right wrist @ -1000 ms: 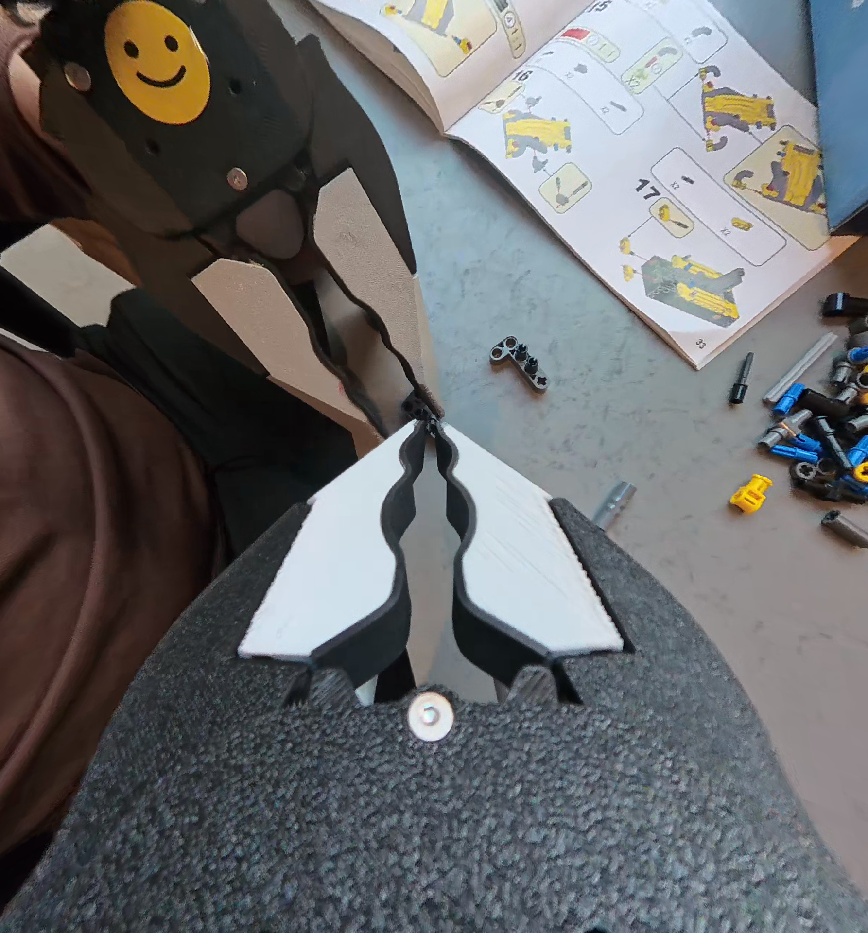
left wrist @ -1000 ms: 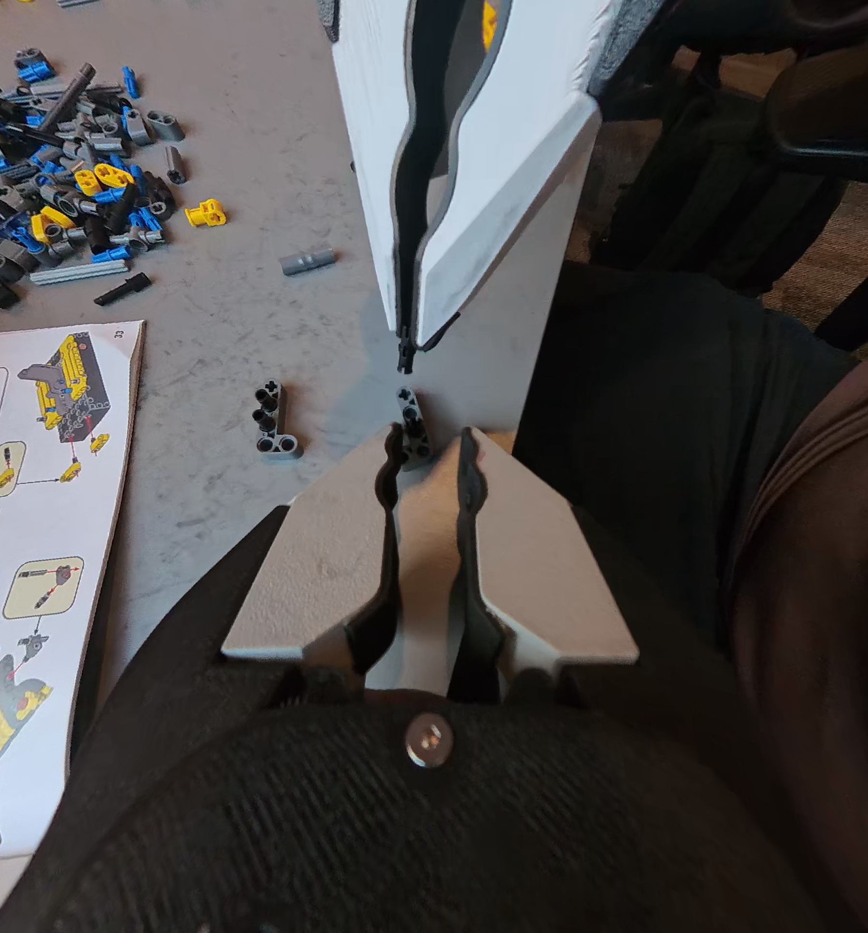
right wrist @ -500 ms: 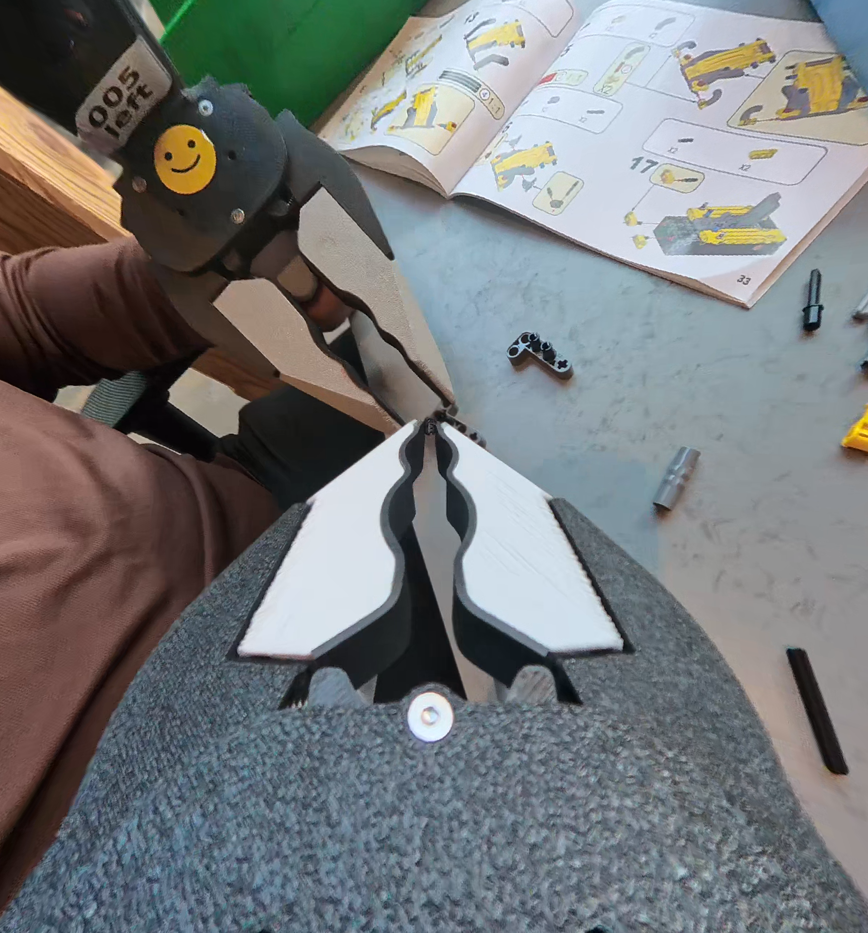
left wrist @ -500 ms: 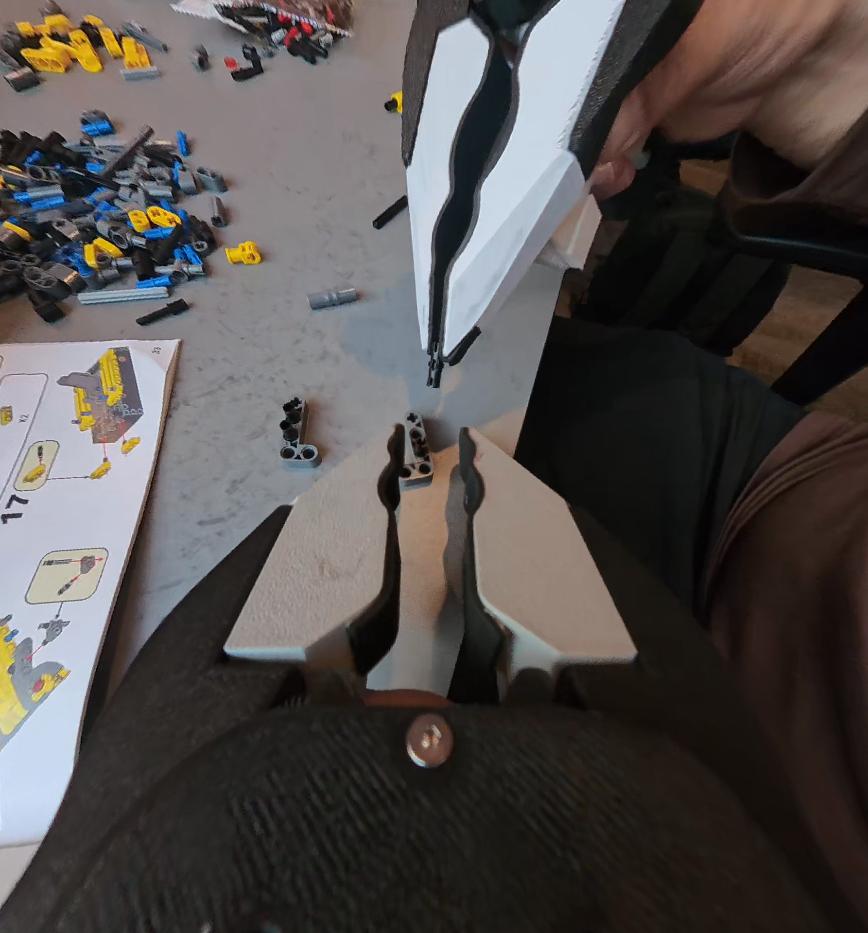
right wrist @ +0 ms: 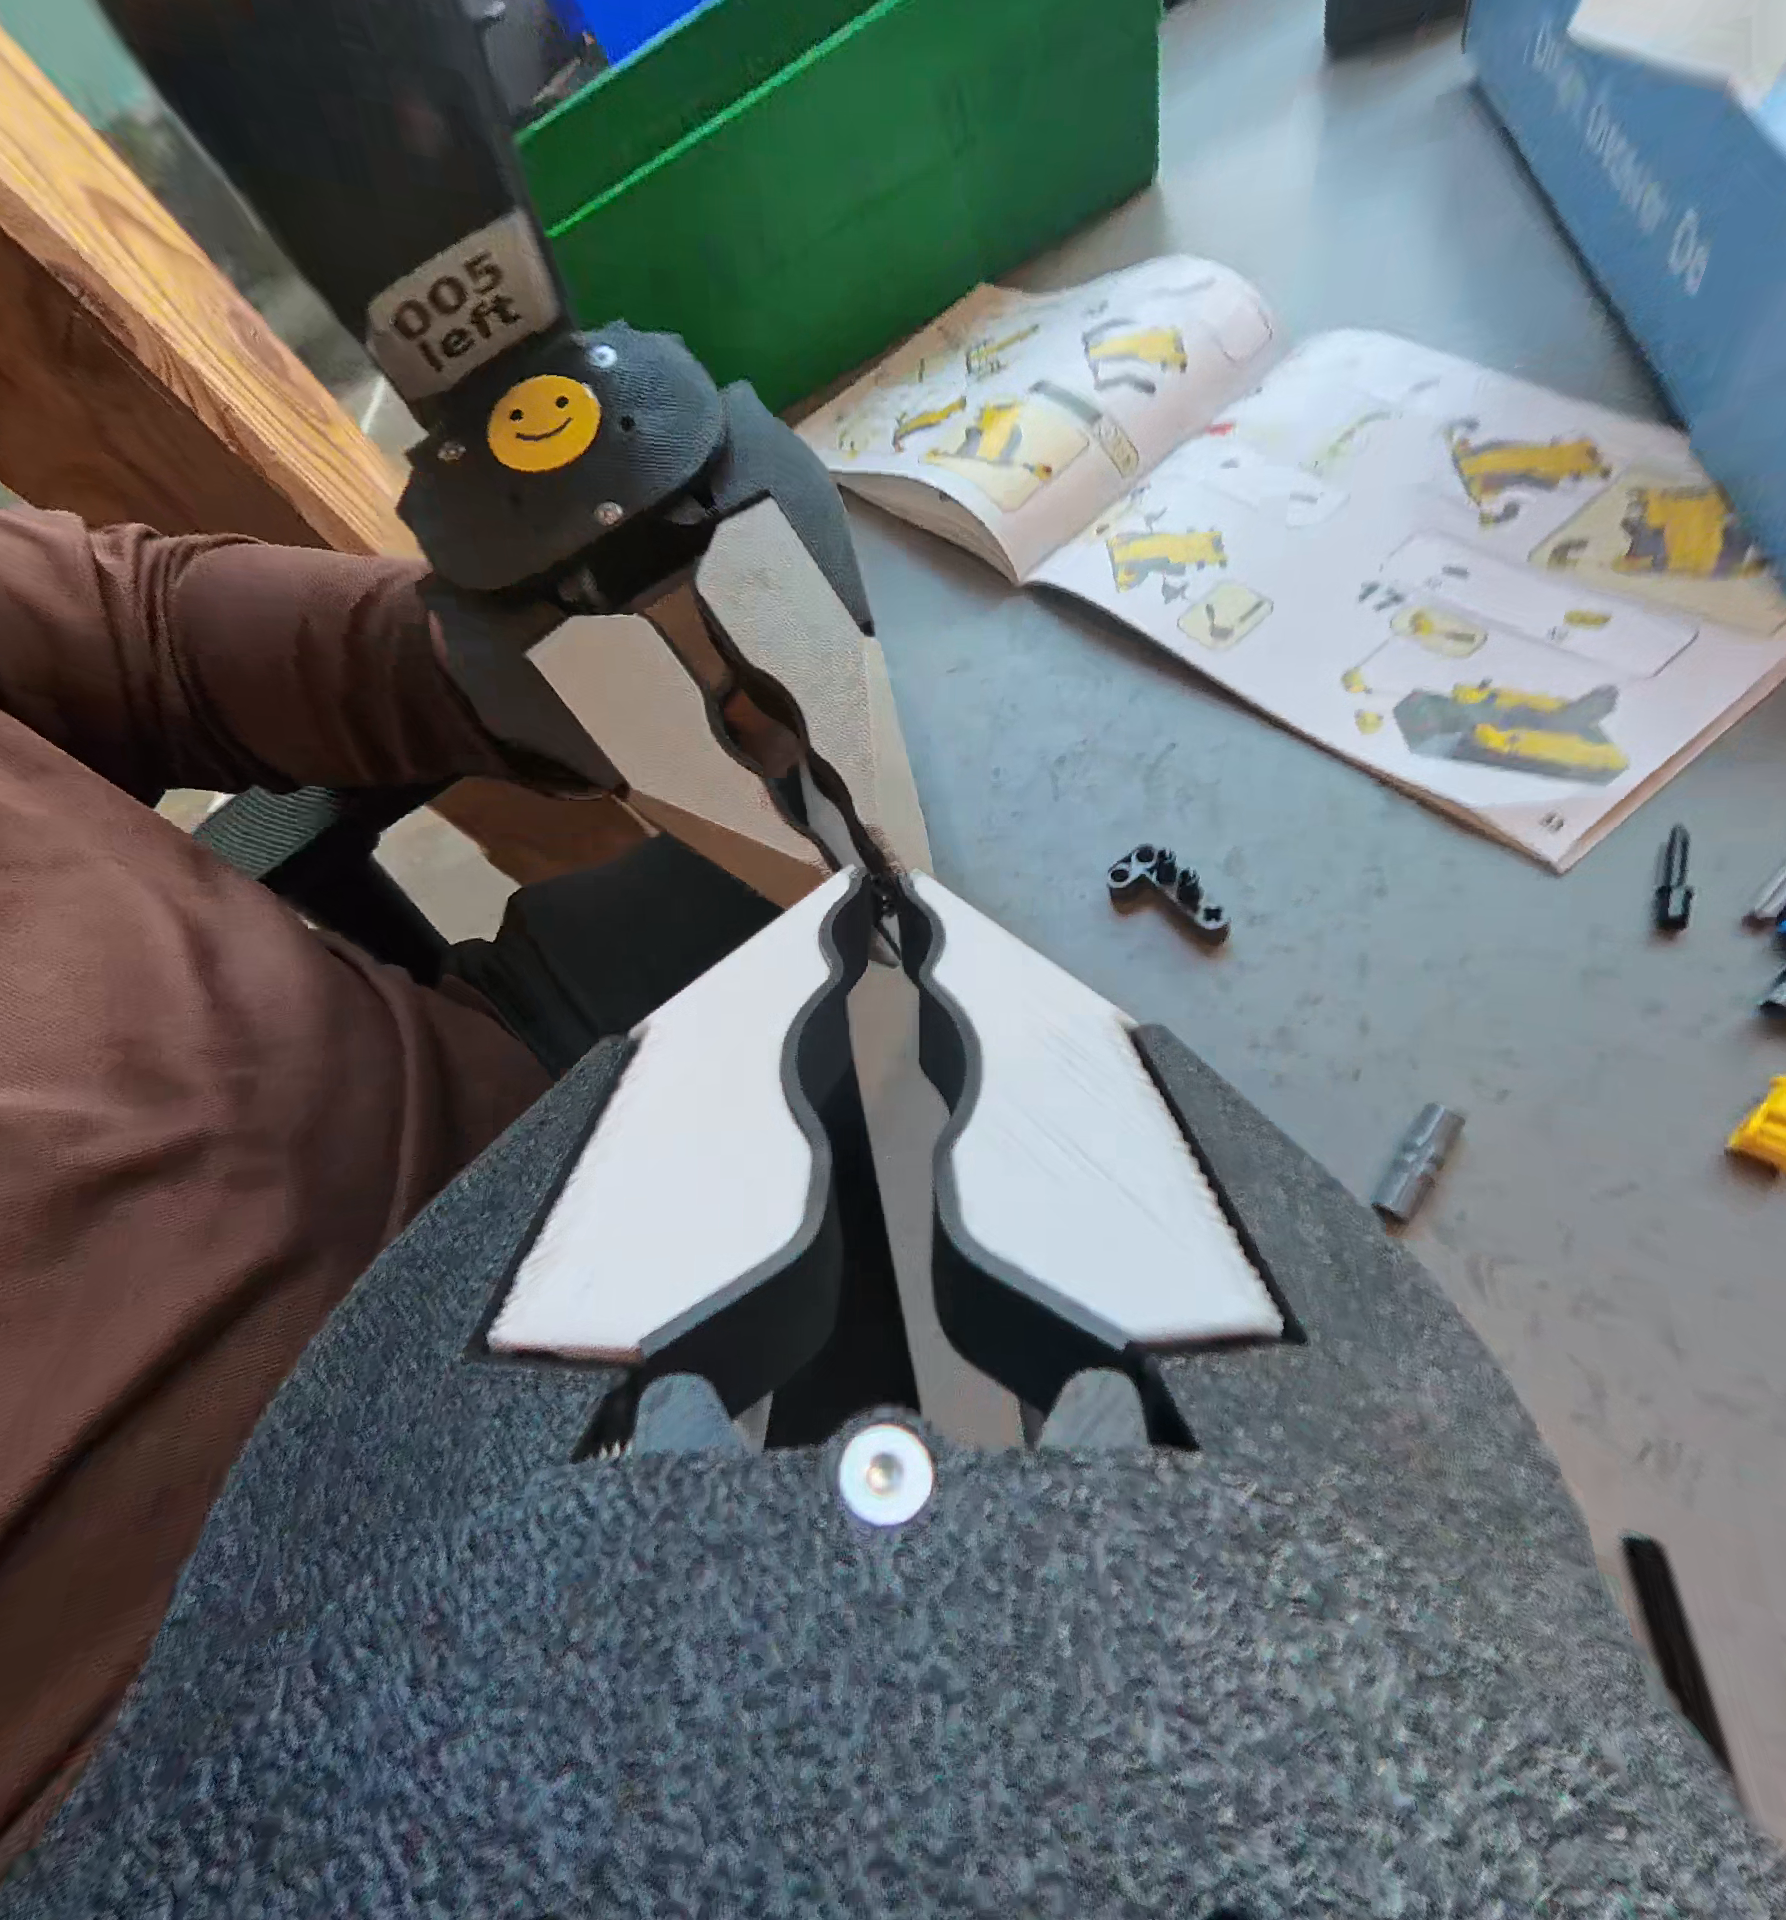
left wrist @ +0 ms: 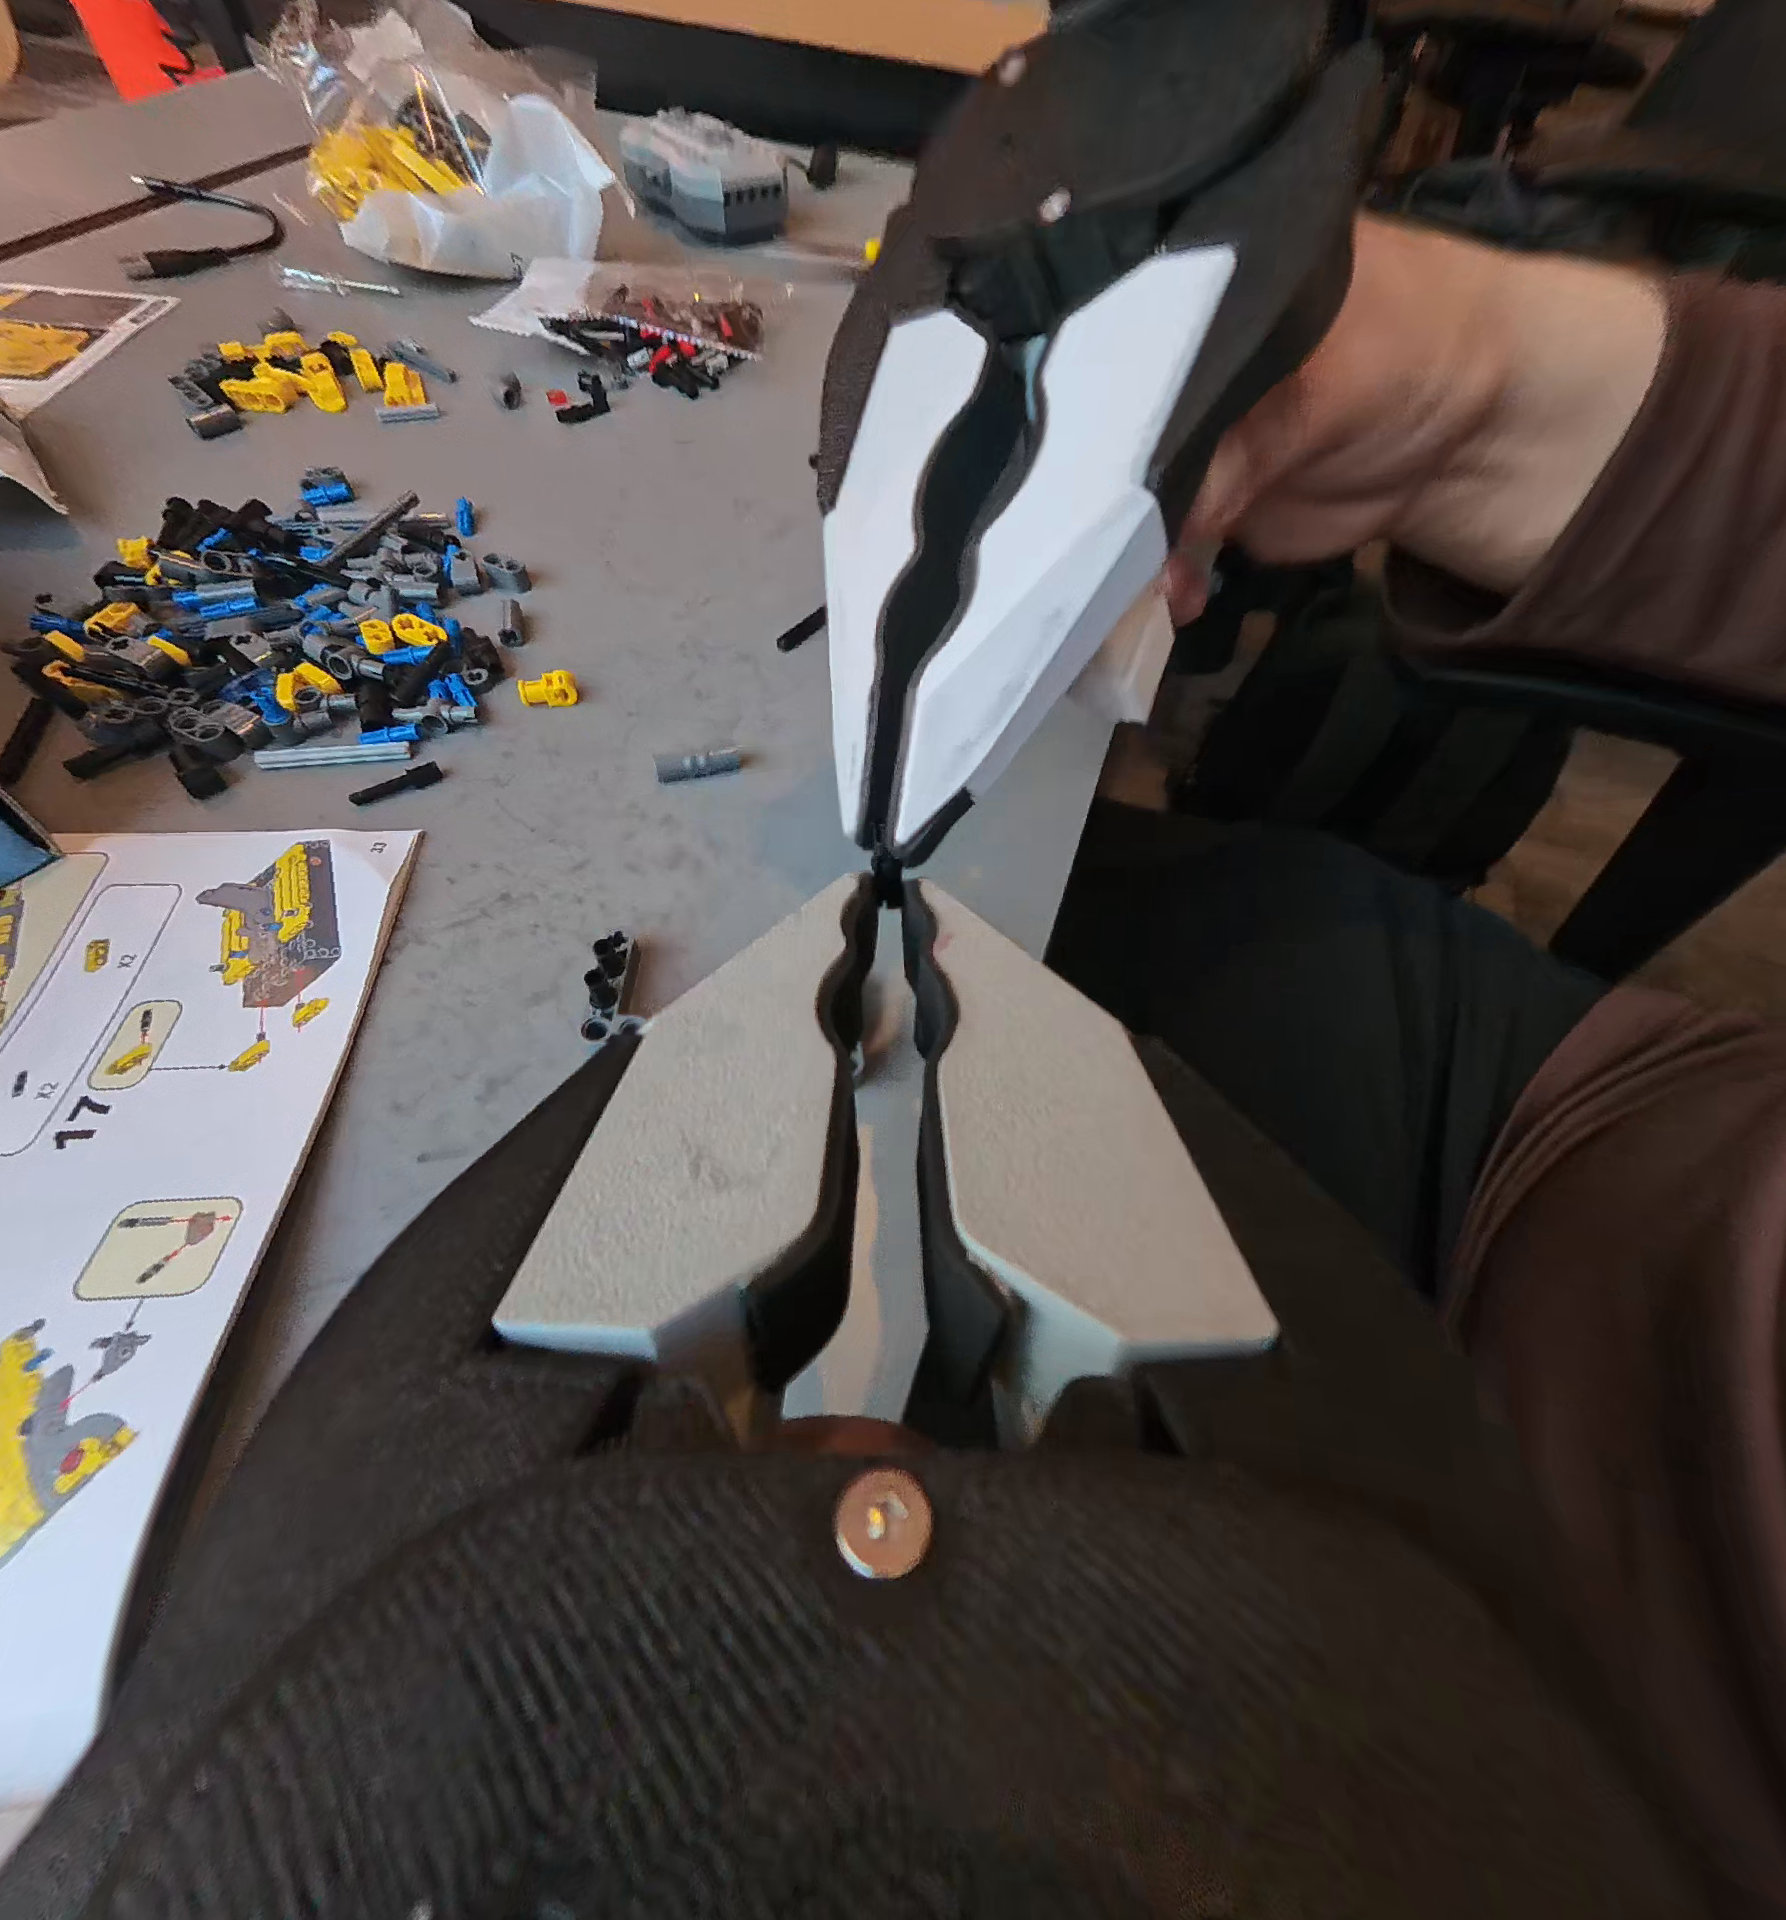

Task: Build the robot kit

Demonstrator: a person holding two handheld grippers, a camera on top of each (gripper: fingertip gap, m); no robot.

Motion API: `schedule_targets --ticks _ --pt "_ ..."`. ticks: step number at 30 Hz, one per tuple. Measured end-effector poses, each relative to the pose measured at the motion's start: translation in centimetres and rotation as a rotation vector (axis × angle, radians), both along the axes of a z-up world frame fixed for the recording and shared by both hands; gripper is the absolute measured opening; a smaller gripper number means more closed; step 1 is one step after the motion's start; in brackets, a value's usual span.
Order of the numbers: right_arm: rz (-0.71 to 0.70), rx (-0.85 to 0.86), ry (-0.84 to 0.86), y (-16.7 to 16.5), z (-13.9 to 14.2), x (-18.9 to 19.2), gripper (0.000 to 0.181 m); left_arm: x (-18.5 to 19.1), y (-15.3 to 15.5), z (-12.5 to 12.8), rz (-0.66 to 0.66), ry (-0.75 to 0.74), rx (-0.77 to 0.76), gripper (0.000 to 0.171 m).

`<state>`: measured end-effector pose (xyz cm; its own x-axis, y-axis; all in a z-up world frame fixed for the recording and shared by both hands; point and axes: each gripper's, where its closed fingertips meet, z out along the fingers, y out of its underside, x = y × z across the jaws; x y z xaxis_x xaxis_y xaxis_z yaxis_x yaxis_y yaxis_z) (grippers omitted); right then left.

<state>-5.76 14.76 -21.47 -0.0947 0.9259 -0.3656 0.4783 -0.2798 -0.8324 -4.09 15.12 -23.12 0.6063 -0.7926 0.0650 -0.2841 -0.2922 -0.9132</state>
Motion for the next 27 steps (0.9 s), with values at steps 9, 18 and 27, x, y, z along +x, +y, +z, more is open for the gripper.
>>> schedule_targets --ticks 9,18,27 --pt "0.014 0.185 0.111 0.1 2.0 0.5 0.0 -0.2 0.0 1.4 -0.002 -0.181 -0.067 0.001" --pt "0.001 0.15 0.092 0.3 1.6 0.4 0.008 0.3 -0.3 1.5 -0.024 -0.175 -0.037 0.001" --pt "0.018 0.125 0.082 -0.2 1.2 0.1 0.005 0.4 -0.4 1.5 -0.032 -0.172 -0.027 0.001"
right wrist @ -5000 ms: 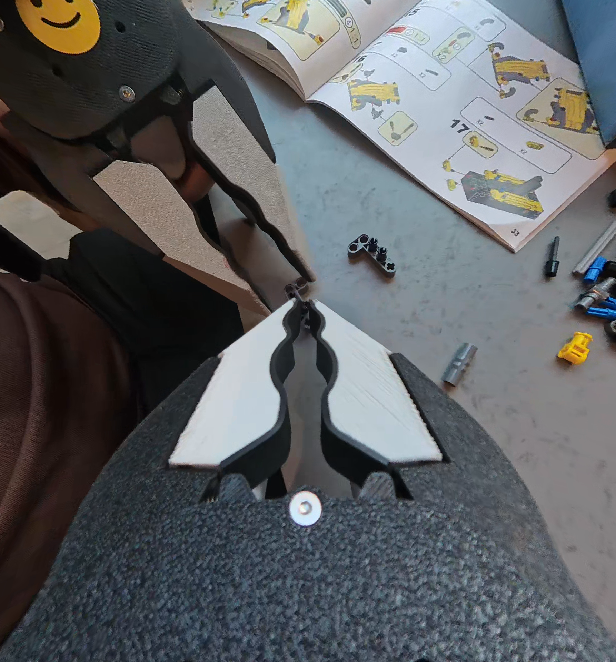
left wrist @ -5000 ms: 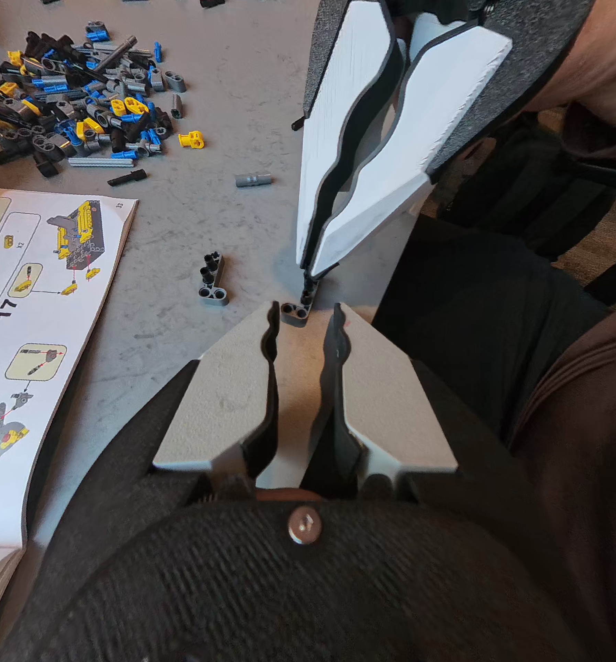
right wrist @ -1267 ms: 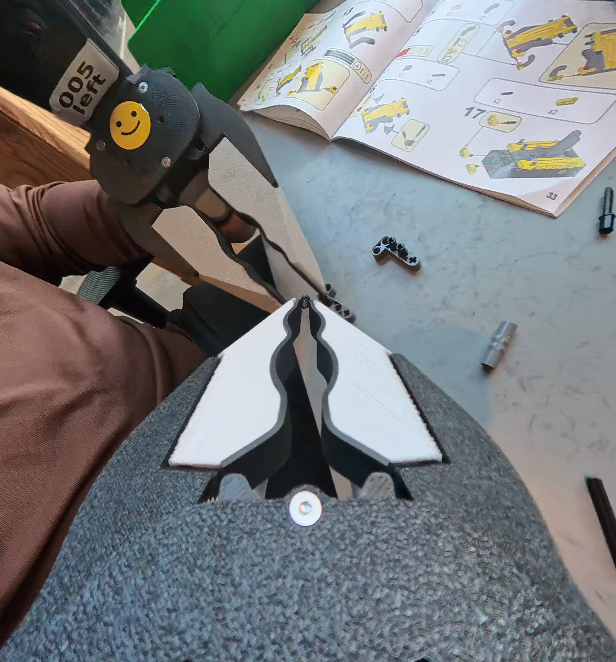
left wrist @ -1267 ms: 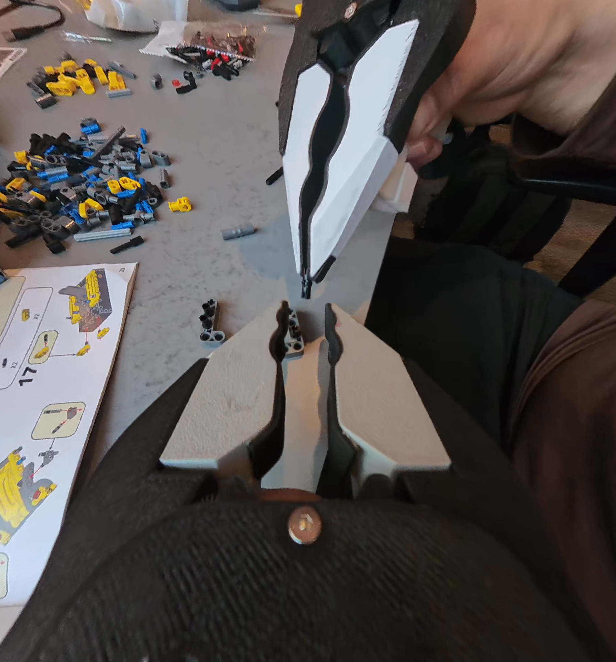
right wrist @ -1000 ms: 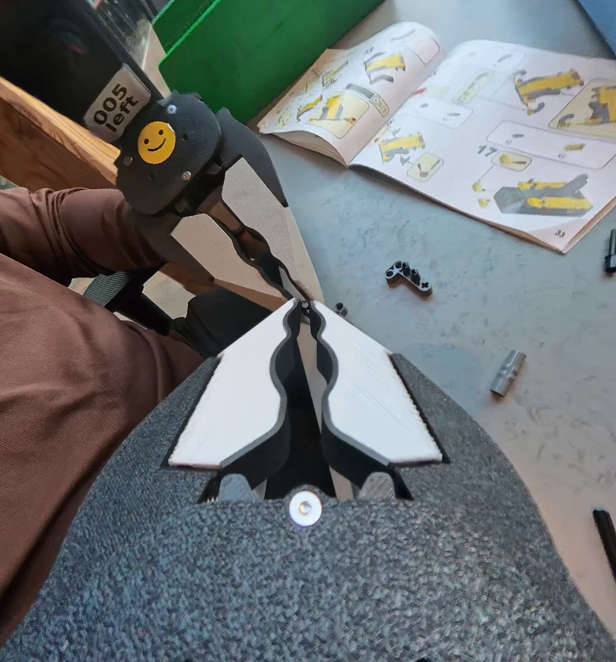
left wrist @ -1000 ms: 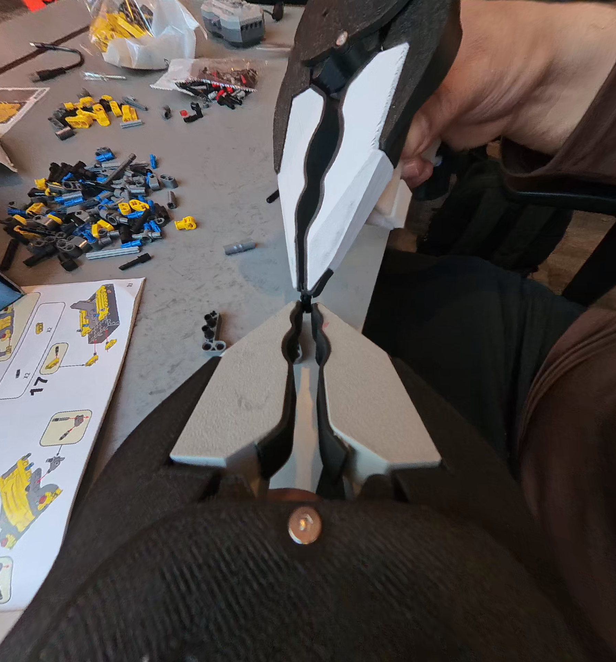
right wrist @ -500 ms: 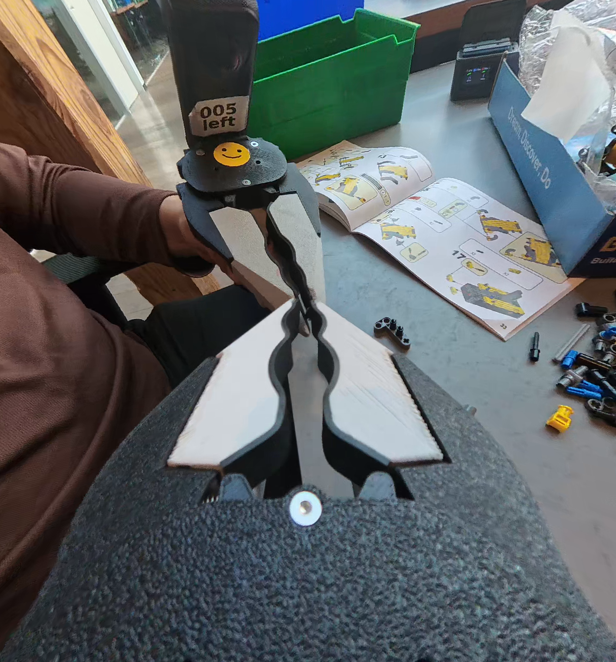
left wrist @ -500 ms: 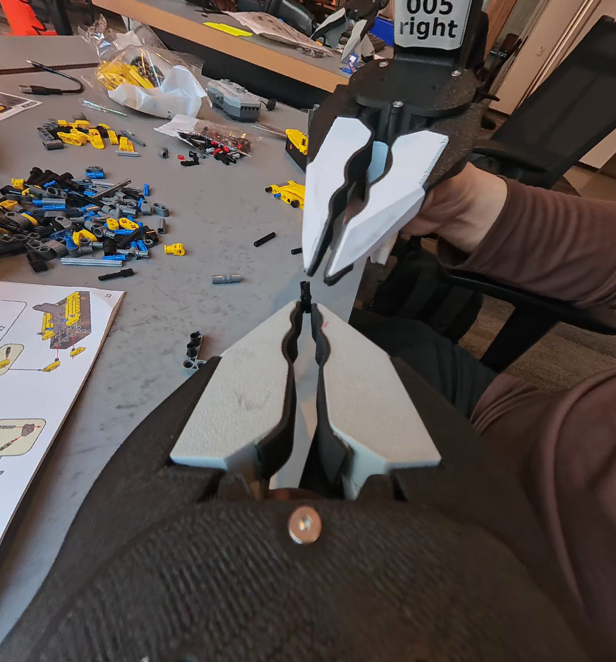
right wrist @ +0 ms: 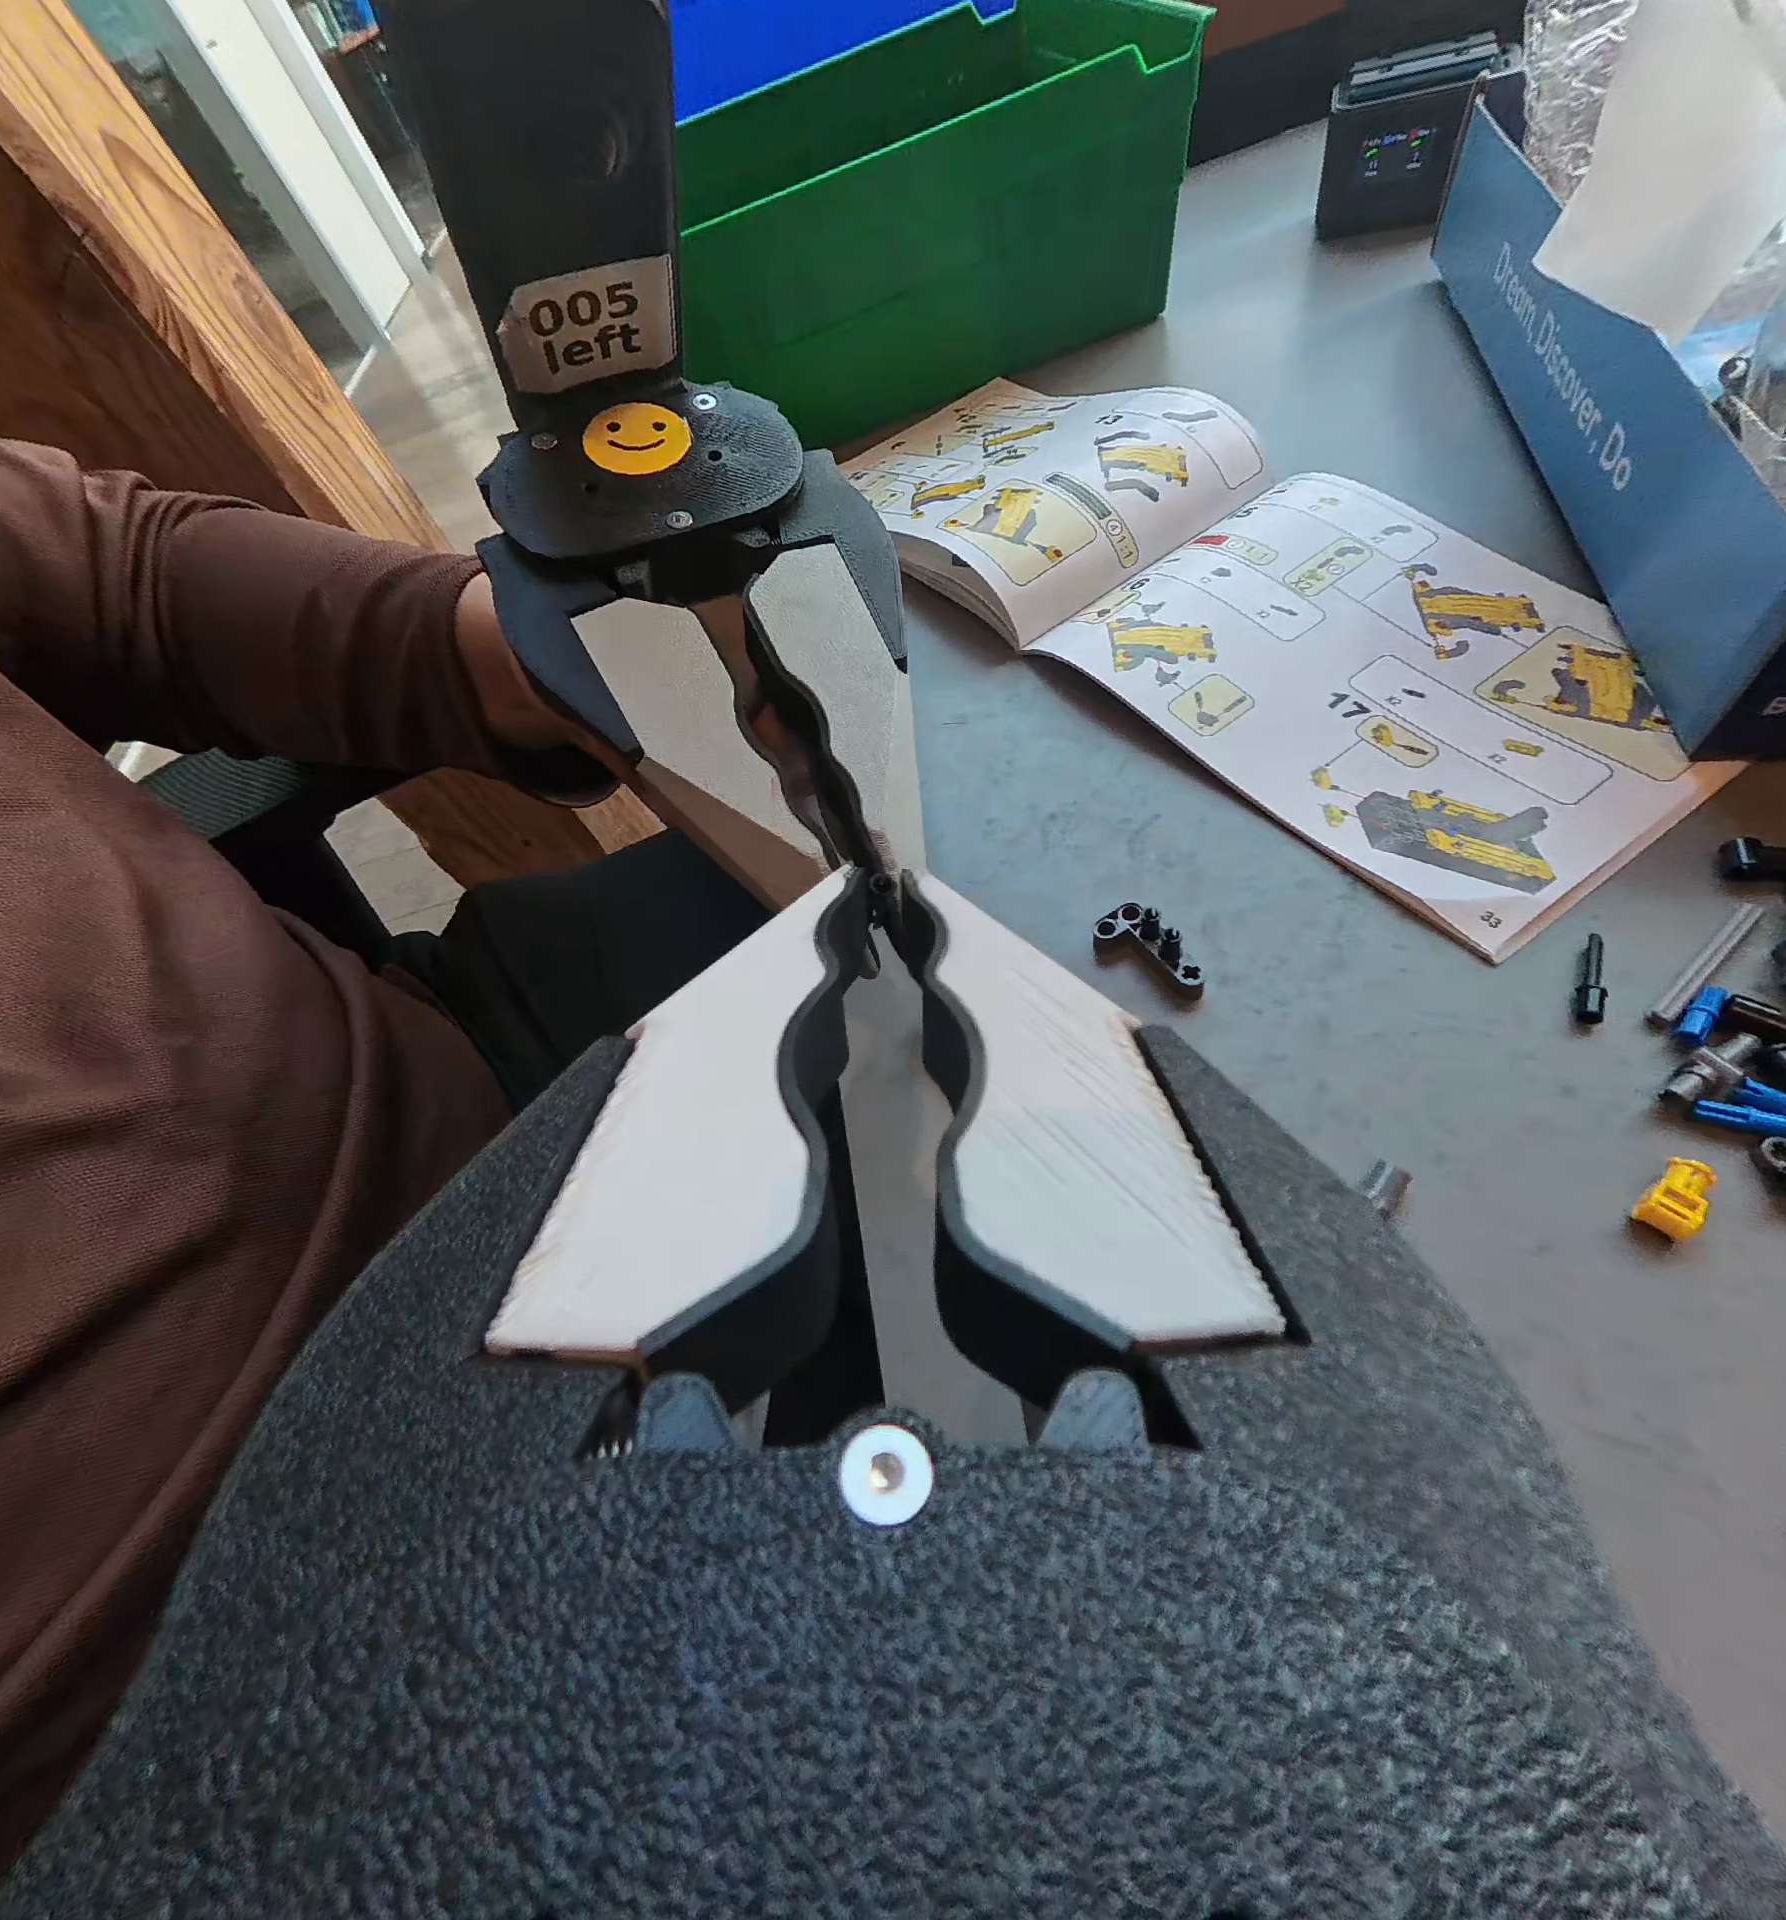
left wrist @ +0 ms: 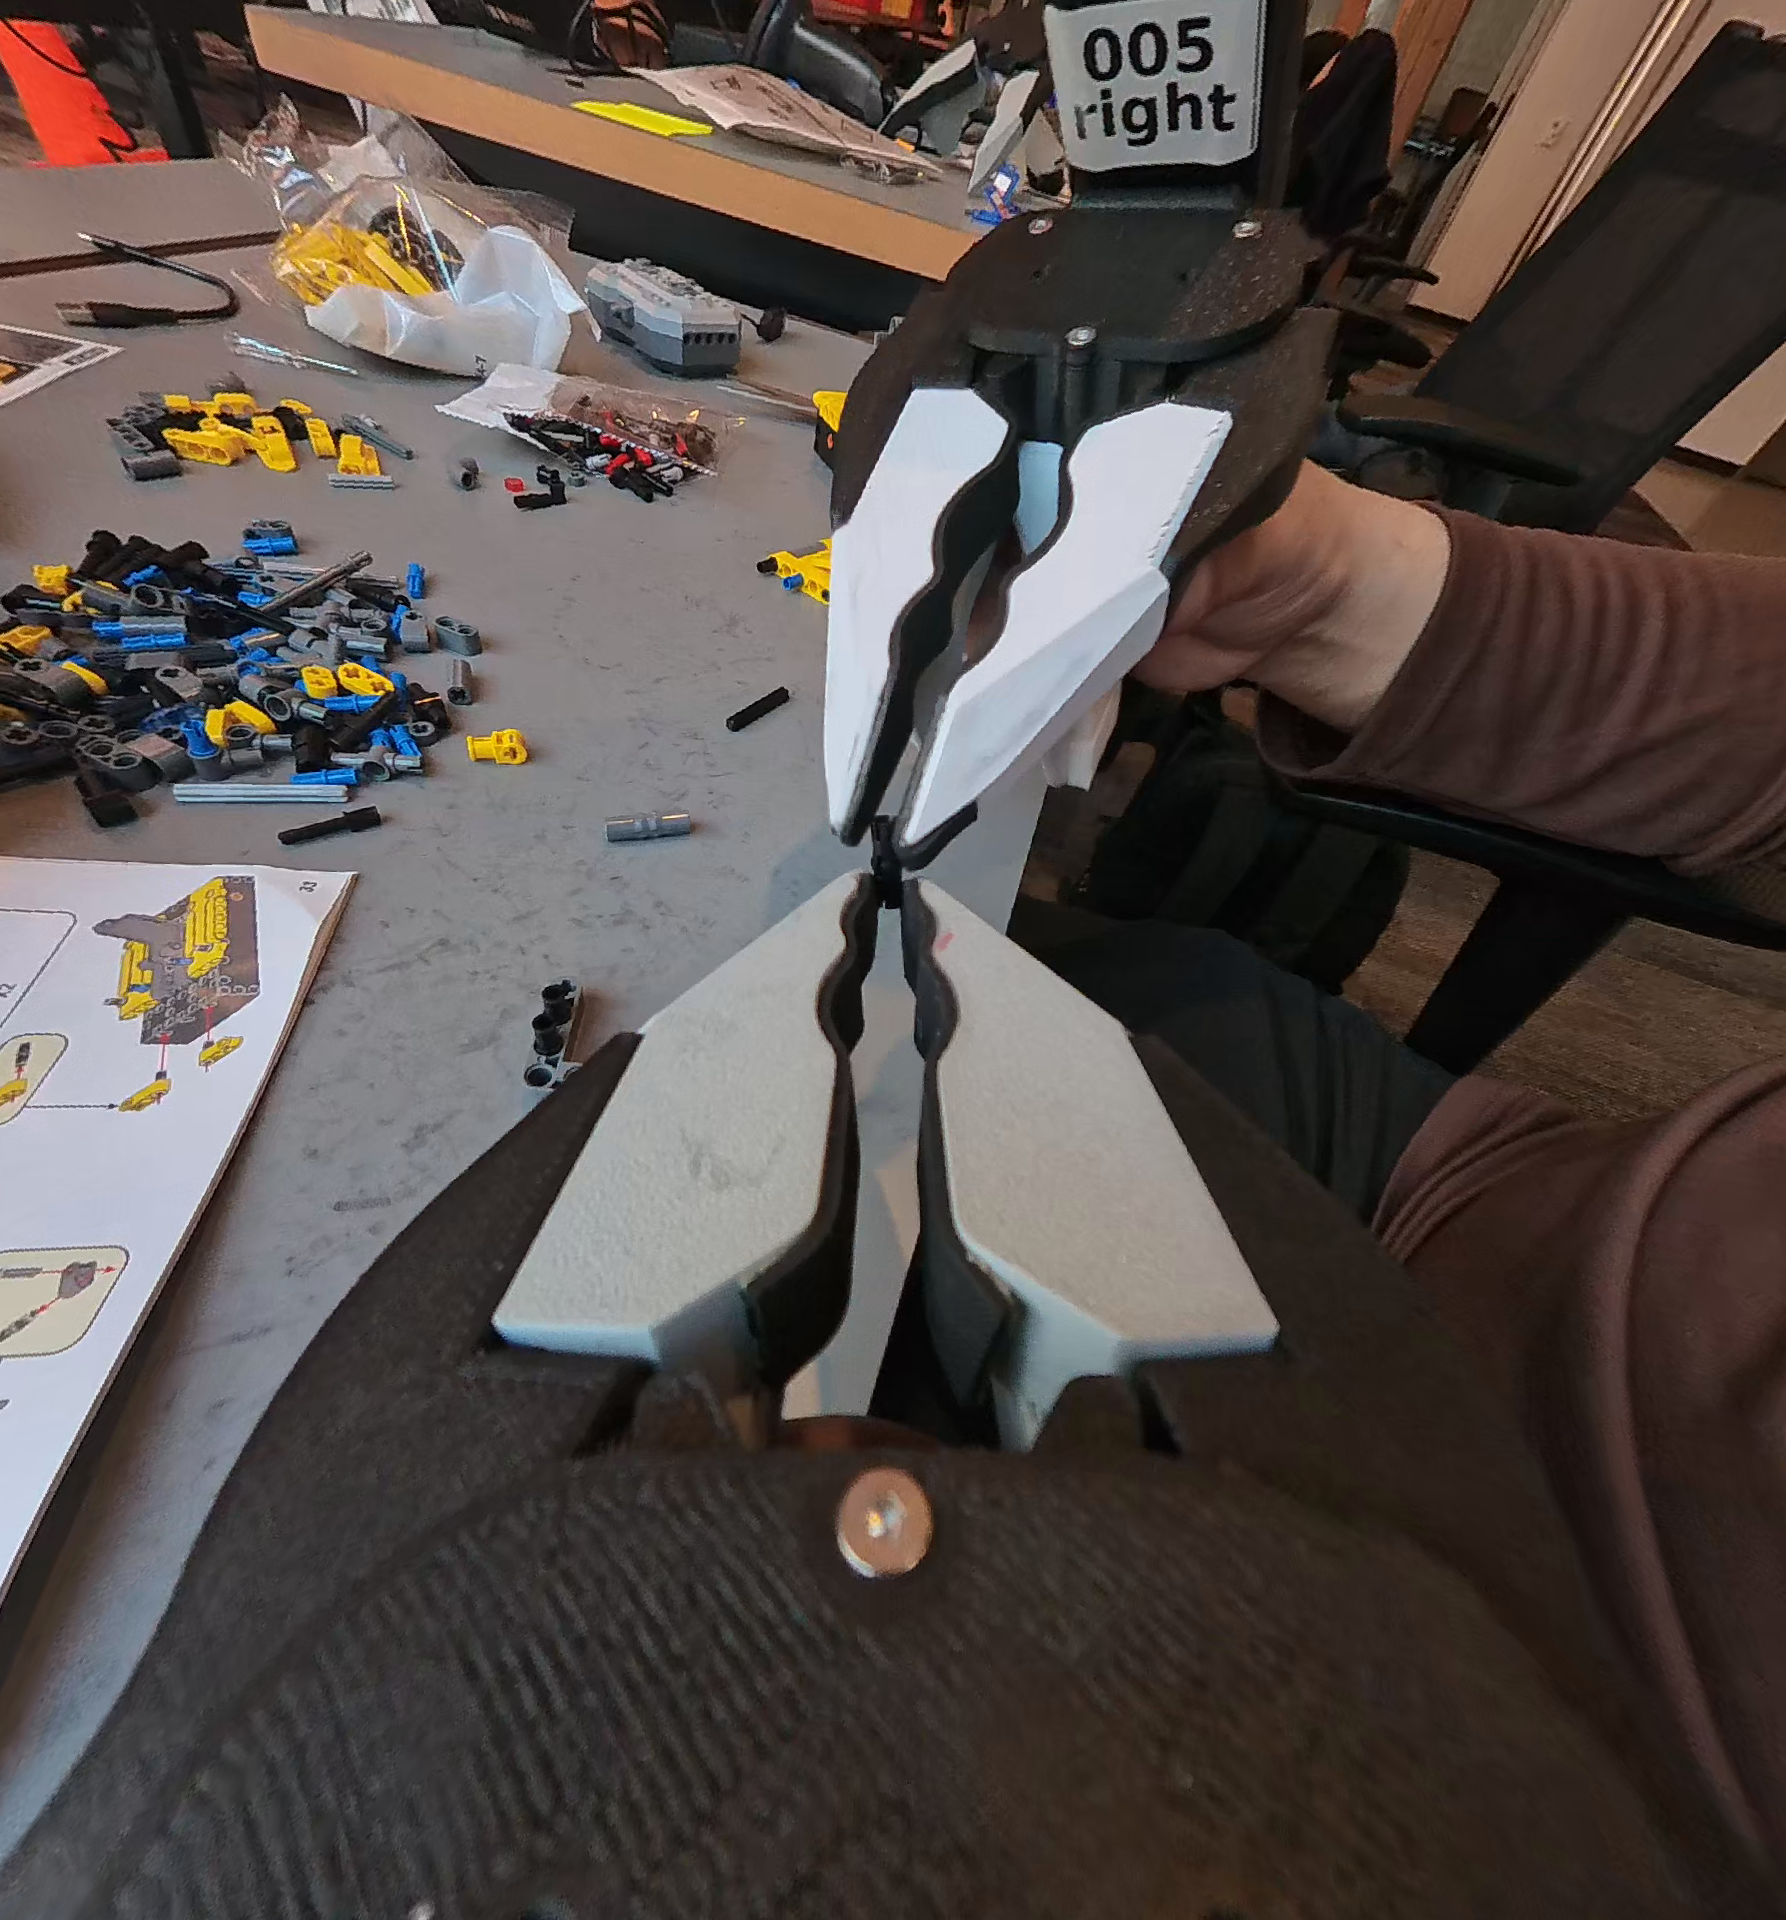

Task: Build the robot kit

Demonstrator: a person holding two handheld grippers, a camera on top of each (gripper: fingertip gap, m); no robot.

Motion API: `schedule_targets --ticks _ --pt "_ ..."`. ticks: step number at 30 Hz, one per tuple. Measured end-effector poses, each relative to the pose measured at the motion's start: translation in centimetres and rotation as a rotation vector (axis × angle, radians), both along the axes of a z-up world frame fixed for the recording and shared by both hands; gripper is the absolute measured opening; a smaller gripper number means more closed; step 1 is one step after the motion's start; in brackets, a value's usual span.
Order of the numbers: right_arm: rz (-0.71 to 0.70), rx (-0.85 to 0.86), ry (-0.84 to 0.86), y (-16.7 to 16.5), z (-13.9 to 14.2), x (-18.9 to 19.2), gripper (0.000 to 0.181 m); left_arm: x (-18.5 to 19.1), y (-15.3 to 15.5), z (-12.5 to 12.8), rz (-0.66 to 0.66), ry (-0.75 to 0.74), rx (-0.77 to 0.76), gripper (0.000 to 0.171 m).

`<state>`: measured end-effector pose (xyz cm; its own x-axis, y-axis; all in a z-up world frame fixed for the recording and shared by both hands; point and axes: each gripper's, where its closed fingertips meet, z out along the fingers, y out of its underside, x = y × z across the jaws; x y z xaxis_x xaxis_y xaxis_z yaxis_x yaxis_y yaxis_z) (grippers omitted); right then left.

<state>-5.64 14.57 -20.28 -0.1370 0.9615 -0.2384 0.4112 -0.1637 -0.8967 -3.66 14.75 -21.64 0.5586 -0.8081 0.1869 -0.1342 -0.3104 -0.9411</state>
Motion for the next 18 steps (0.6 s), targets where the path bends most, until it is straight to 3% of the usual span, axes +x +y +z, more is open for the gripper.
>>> schedule_targets --ticks 9,15,18 --pt "-0.004 -0.004 -0.026 0.1 -0.4 0.0 0.003 0.0 0.1 -0.3 0.007 0.009 -0.021 0.002" --pt "-0.066 0.021 -0.128 1.3 -2.4 0.3 0.003 -1.8 0.7 -2.1 0.037 0.184 -0.071 0.025" --pt "-0.063 0.031 -0.172 1.2 -3.4 0.2 0.003 -2.0 0.7 -3.3 0.039 0.256 -0.089 0.026"
